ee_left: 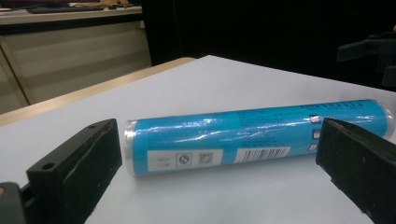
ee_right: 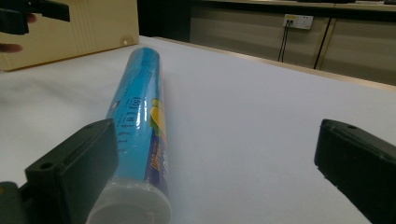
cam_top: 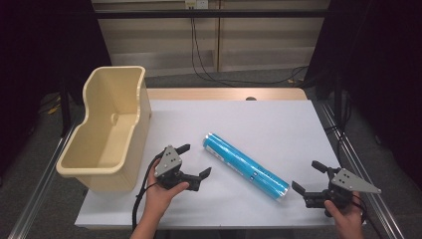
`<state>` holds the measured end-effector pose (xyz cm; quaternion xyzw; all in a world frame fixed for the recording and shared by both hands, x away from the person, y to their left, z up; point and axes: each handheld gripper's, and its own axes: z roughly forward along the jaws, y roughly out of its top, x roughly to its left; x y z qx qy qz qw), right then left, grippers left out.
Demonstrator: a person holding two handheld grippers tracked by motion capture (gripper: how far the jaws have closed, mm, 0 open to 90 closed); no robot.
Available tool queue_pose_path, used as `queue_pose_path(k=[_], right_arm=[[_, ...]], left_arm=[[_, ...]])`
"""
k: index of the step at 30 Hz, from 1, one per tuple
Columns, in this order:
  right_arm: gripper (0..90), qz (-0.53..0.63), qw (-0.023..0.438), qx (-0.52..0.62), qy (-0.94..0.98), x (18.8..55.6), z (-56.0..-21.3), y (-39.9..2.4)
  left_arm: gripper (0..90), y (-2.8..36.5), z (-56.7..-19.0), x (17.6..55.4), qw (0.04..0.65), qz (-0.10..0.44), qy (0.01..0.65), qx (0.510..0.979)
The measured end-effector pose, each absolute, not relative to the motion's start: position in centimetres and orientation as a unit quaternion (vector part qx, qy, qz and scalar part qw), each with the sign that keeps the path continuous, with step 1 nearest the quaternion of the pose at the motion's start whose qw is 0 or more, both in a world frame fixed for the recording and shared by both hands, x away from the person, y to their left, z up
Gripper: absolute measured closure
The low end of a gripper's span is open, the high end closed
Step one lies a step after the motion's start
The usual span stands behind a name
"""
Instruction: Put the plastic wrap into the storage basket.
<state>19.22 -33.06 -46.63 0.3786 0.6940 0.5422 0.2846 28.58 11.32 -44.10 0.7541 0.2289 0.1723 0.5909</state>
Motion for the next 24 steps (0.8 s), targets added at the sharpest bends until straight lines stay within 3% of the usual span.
queue_pose_path(k=[24], right_arm=[[0.0,0.539,0.284,0.364,0.705,19.1,-46.5,-32.6]], left_arm=[[1.0,4.7,-42.7,32.2,0.505,0.091,0.163,0.842]])
